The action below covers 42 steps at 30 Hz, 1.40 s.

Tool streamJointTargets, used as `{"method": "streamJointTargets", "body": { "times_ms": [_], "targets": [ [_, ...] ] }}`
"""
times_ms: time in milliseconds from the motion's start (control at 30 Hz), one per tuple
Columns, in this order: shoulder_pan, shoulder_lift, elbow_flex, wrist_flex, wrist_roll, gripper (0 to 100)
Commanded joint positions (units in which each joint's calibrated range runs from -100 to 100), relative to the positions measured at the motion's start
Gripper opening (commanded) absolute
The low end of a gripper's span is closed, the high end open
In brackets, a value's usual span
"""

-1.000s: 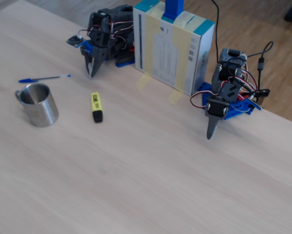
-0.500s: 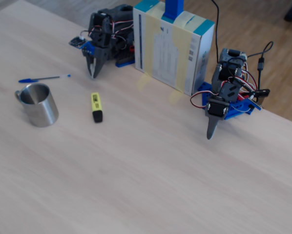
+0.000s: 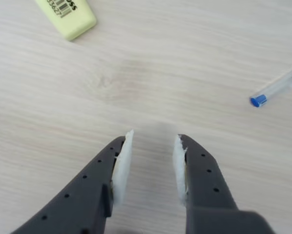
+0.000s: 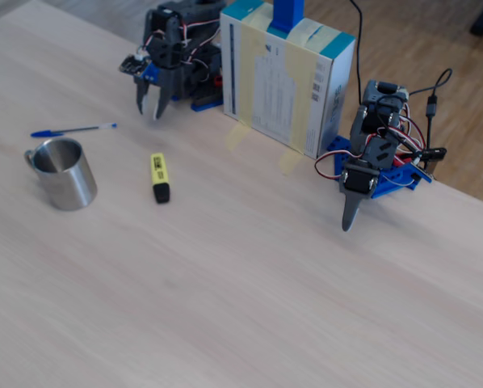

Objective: Grab the yellow pen and put it in the silver cup.

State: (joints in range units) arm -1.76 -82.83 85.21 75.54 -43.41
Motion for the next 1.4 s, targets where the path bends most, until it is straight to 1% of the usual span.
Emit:
{"method": "streamJointTargets", "body": {
  "times_ms": [0,100,200,300,467,600,733,900,1367],
  "targets": [
    [-0.2,4.5,-5.8,-0.5,1.1,15],
    [-1.3,8.3,-8.2,-0.5,1.1,15],
    [-2.3,11.8,-11.0,-0.5,1.2,18],
    [-2.8,15.4,-13.9,-0.6,2.4,19],
    [-2.9,21.1,-18.2,-0.8,4.3,19],
    [-3.1,24.9,-19.7,-3.8,5.8,19],
    [-5.0,28.3,-21.9,-6.1,6.4,19],
    [-6.4,33.7,-27.4,-6.1,8.0,19],
    [-12.1,51.2,-40.9,-8.8,9.9,19]
  ]
}}
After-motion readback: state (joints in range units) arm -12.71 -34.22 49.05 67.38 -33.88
